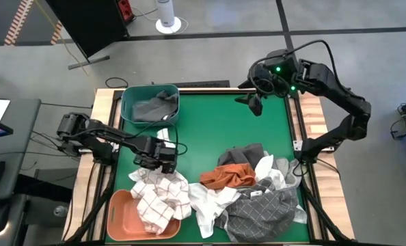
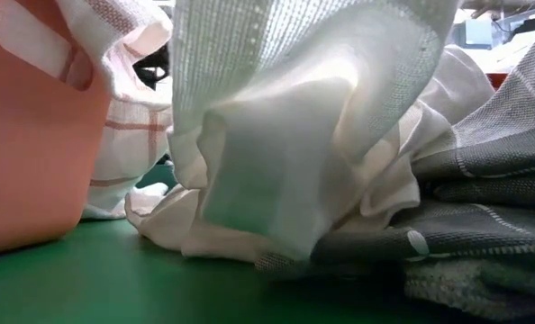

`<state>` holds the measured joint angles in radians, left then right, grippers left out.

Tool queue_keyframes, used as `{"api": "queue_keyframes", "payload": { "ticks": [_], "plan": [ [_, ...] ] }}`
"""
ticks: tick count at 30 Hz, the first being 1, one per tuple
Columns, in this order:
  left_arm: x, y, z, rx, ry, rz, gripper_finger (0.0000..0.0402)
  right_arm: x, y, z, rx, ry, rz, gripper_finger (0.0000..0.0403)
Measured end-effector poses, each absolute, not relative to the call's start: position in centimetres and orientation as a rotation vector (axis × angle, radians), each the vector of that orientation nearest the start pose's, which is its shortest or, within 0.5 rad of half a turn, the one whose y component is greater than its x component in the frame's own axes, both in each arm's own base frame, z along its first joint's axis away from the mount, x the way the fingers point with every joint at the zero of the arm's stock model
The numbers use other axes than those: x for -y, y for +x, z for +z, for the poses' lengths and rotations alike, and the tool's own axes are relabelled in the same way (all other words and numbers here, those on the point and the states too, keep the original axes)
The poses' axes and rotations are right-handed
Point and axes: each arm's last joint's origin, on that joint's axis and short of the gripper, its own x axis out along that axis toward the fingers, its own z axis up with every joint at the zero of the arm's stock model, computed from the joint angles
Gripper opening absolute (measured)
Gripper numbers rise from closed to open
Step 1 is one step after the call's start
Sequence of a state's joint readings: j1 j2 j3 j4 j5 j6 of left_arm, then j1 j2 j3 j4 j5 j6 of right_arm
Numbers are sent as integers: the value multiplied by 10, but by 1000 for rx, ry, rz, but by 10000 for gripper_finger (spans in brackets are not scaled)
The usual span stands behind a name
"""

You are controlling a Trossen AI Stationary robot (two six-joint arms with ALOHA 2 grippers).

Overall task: Sort microfiber towel by color & place in baskets
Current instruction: Put the white and orange microfiber towel into the orange bin

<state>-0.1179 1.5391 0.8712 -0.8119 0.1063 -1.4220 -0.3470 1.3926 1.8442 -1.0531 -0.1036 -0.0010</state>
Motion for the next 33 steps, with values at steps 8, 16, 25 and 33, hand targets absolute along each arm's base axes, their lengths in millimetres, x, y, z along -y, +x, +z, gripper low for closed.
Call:
{"api": "queue_keyframes", "payload": {
  "ticks": [8,16,25,33],
  "plan": [
    [34,255,154,-1229,-1207,773,203,81,233,469,-589,134,-236,295],
    [33,253,152,-1184,-1149,729,23,81,233,469,-589,134,-236,295],
    [22,227,236,-768,-1122,671,2,81,233,468,-605,139,-236,295],
    [47,179,332,-700,-1150,64,1,81,232,468,-608,134,-234,295]
  ]
}}
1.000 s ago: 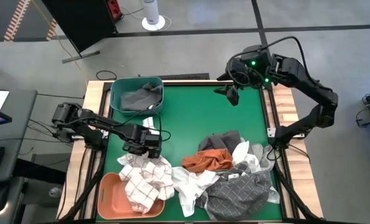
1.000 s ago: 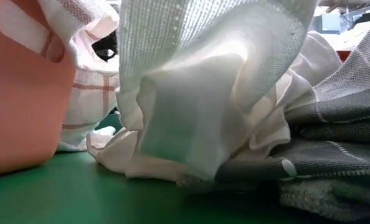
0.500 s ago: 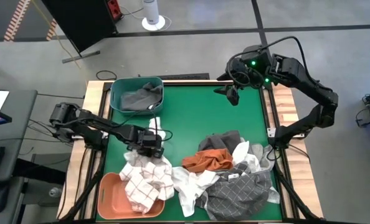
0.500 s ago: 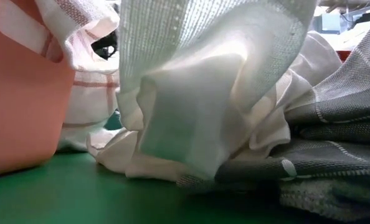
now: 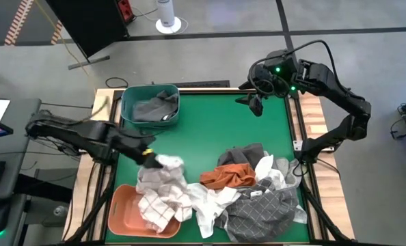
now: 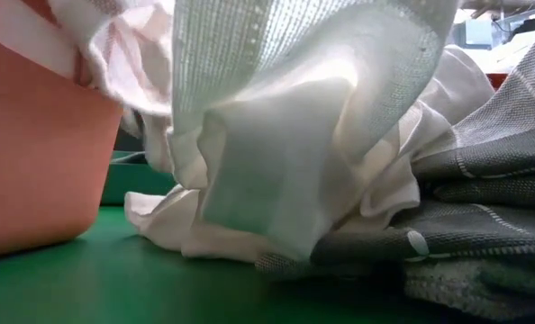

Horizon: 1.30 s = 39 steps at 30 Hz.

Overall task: Sort microfiber towel by color & place in baskets
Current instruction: Put the white and orange microfiber towel into the orange bin

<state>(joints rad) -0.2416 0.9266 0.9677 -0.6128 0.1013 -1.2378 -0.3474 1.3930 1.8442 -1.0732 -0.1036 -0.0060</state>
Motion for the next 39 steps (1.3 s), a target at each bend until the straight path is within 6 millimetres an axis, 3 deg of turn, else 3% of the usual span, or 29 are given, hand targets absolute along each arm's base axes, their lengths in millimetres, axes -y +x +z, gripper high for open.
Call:
{"api": "queue_keyframes", "payload": {
  "ticks": [4,9,16,20,24,31,39],
  "plan": [
    [64,163,364,-658,-983,-150,1,82,232,468,-604,132,-239,295],
    [92,175,368,-765,-752,-280,1,86,231,468,-603,137,-256,295],
    [143,206,325,-1092,-686,-415,0,92,229,468,-602,146,-279,295],
    [166,213,294,-1332,-738,-339,0,94,228,468,-602,149,-287,295],
    [176,218,262,-1539,-818,-145,0,94,228,468,-602,147,-287,295],
    [183,237,207,-1723,-975,117,0,94,228,468,-603,147,-286,295],
    [188,242,167,-1662,-1127,248,0,93,228,468,-604,146,-284,295]
  ]
}}
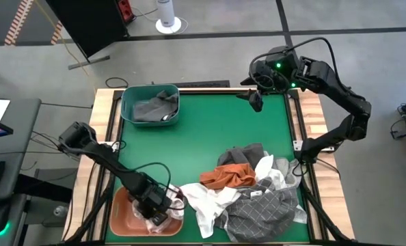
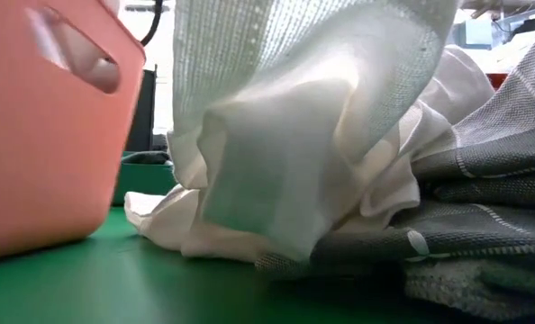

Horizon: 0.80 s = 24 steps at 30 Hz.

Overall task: Sort microfiber towel by color & place in baskets
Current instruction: Put the white and orange microfiber towel into the orange bin

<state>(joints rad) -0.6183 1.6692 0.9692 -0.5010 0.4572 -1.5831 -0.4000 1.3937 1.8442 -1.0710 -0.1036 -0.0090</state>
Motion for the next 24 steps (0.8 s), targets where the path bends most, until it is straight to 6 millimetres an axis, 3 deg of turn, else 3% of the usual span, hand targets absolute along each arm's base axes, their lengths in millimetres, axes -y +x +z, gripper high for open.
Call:
{"api": "queue_keyframes", "payload": {
  "ticks": [8,17,20,24],
  "plan": [
    [187,241,152,-1508,-1267,356,25,93,228,467,-613,134,-279,295],
    [178,250,153,-1417,-1312,396,167,93,228,467,-613,130,-278,295],
    [175,248,164,-1444,-1322,325,211,93,228,467,-613,128,-277,295],
    [166,238,203,-1384,-1324,267,238,93,228,467,-614,126,-277,295]
  ]
}}
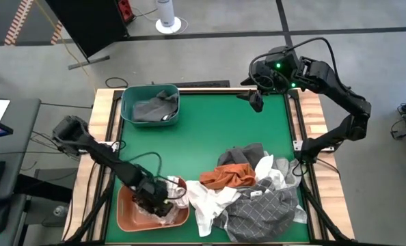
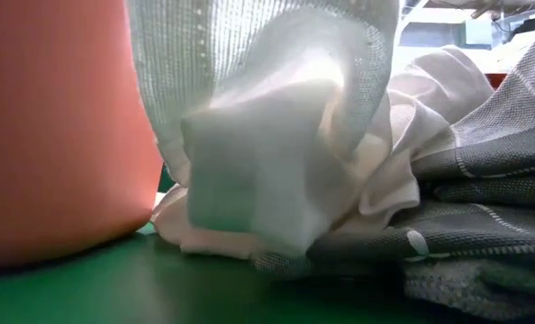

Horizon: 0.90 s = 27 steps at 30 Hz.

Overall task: Sort microfiber towel by color & place in baskets
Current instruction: Put the white and orange microfiber towel into the orange bin

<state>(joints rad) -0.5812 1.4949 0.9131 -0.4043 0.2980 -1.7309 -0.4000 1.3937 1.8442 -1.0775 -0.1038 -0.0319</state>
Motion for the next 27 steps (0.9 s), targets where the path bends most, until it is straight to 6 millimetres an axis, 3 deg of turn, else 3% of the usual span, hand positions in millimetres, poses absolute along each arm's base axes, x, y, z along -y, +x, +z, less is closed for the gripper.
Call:
{"api": "queue_keyframes", "payload": {
  "ticks": [4,8,13,17,27],
  "plan": [
    [150,217,239,-1273,-1334,273,242,93,228,467,-614,125,-276,295],
    [136,199,276,-1127,-1400,151,242,93,228,467,-614,124,-276,295],
    [116,191,294,-756,-1324,267,232,93,228,467,-614,129,-277,295],
    [115,208,276,-808,-1177,306,212,93,228,467,-613,135,-279,295],
    [152,244,188,-1186,-896,345,164,93,227,467,-620,151,-283,295]
  ]
}}
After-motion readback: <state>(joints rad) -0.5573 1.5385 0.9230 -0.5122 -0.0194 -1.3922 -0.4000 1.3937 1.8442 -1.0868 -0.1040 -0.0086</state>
